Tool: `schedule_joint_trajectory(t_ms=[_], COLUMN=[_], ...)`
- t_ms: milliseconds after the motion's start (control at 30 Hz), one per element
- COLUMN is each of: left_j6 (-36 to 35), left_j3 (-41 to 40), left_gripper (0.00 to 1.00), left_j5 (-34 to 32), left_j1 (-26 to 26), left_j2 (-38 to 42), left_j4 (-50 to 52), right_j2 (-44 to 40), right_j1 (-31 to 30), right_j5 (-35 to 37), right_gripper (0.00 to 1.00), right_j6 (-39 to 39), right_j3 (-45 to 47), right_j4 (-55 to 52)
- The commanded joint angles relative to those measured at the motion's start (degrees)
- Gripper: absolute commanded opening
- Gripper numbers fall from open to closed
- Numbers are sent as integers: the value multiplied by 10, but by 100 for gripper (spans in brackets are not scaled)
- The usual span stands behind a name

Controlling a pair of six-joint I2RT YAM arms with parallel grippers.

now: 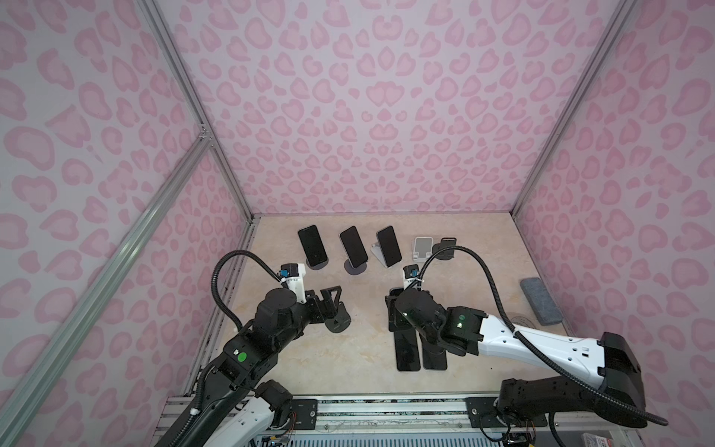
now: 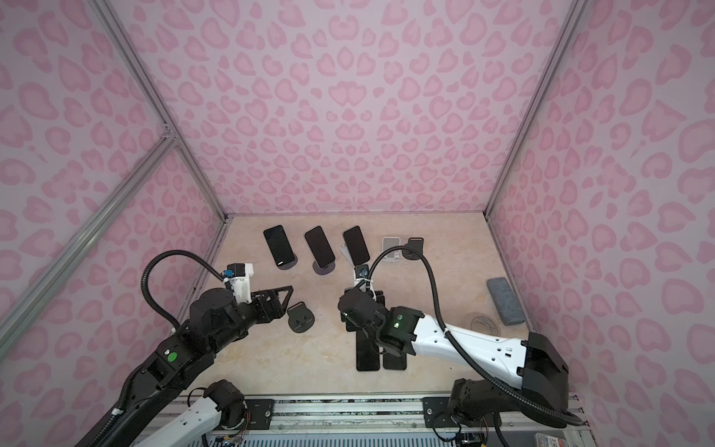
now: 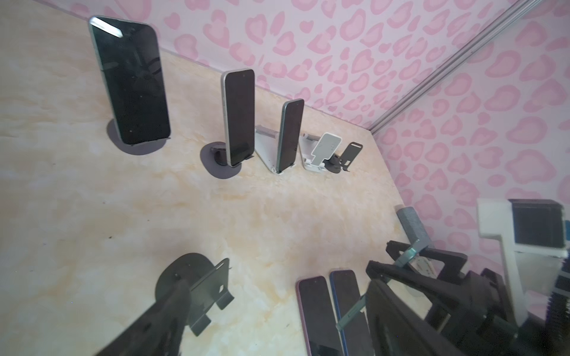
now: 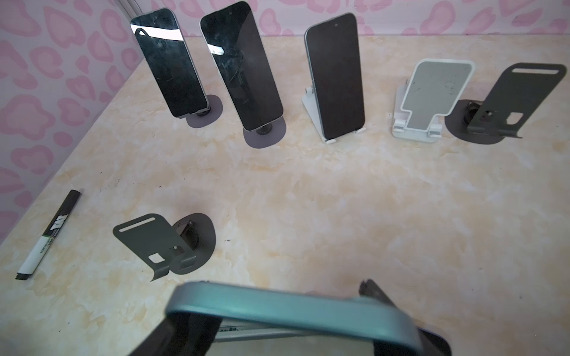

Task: Remove the phone from the phone stand
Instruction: Place the phone at the bottom-center of the table.

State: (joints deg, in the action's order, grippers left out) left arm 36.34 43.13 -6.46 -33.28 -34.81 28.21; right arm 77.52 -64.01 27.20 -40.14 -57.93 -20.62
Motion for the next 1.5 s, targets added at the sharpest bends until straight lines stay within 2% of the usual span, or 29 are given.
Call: schedule_joint_trajectory(t_ms=[0, 300, 567, 833, 1467], left_j6=[-6, 35, 72, 79, 83], left_j3=[-10, -50, -96, -93, -97], left_gripper=[91, 92, 93, 93, 95], left_j5=[-54, -48, -50, -21, -16], left_j1=[1, 1, 1, 1, 1], left_j2=[26, 89, 132, 121, 82], left_j4=[34, 29, 9, 3, -17], right_j2=[38, 142, 212, 260, 300], right_j1=[-10, -44, -50, -35, 1], right_j5=[38, 45, -14, -61, -115], right_gripper=[64, 63, 63, 65, 64], right_j6=[-41, -148, -208, -216, -202], right_j3=[-25, -96, -132, -145, -91], right_j4=[-13, -79, -130, -130, -42])
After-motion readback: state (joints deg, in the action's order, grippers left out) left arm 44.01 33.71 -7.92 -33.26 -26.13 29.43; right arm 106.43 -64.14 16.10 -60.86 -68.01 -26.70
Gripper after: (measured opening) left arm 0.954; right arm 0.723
